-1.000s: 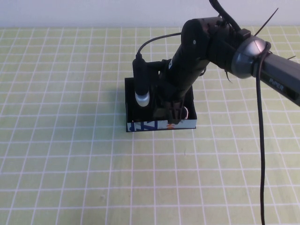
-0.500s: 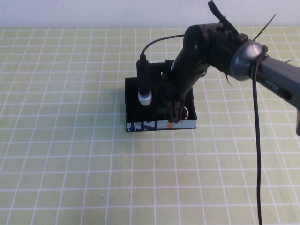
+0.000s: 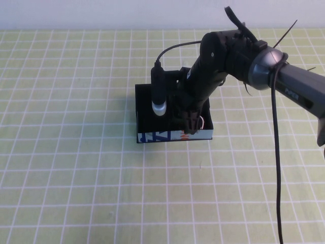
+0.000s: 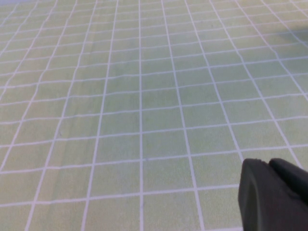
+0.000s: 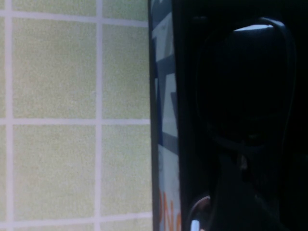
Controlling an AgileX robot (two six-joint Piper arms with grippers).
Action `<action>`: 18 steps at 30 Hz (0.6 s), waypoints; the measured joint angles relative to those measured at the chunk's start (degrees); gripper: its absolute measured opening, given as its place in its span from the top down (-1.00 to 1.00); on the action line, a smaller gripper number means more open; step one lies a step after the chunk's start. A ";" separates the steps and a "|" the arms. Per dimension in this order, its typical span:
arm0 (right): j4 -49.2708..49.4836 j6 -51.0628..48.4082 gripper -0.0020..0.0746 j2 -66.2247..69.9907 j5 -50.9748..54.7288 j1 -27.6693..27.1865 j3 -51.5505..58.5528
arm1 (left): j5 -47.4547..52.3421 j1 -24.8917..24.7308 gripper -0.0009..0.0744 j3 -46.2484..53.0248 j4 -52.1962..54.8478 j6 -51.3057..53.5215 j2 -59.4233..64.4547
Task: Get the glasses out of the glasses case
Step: Pick up the glasses from the glasses case
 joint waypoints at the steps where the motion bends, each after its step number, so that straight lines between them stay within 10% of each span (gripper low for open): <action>1: 0.00 0.00 0.33 0.05 0.00 0.00 0.00 | 0.00 0.00 0.99 0.00 0.00 0.00 0.00; 18: -1.15 0.00 0.33 0.79 -1.67 0.00 0.00 | 0.00 0.00 0.99 0.00 0.00 0.00 0.00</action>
